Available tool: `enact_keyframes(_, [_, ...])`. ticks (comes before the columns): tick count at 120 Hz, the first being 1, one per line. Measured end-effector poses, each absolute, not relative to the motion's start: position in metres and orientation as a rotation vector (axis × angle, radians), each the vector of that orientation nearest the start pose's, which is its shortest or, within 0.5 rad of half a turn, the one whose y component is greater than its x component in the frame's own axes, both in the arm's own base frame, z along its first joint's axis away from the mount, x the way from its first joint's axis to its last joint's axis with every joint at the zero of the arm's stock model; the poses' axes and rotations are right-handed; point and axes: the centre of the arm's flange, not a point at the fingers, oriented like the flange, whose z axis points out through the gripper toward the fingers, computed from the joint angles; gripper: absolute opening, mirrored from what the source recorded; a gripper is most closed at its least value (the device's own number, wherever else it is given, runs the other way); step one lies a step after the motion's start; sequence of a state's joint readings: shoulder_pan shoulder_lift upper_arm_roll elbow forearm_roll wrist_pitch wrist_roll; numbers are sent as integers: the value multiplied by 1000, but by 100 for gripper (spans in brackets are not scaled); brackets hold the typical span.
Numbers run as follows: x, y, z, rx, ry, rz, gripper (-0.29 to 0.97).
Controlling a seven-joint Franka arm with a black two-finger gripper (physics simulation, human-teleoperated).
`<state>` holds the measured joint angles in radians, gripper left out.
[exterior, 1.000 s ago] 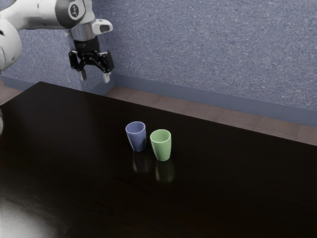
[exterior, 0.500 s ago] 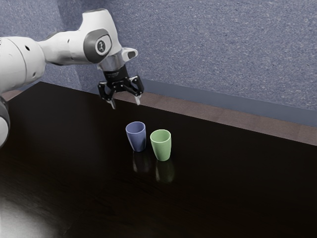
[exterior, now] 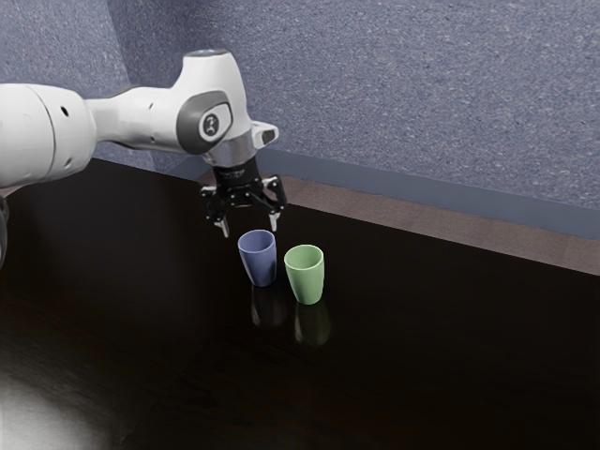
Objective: Place the left cup onto the right cup
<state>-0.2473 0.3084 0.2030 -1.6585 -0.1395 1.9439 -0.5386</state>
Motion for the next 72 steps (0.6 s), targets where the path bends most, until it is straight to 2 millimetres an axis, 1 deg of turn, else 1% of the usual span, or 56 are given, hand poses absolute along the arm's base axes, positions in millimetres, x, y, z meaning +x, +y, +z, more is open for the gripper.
enact_keyframes(32, [644, -51, 419, -3059, -943, 54, 65])
enact_keyframes(44, [645, -49, 414, -3047, -974, 47, 65])
enact_keyframes(52, [650, -44, 413, -3038, -996, 33, 65])
enact_keyframes(72, [674, -26, 406, -3007, -1055, -10, 65])
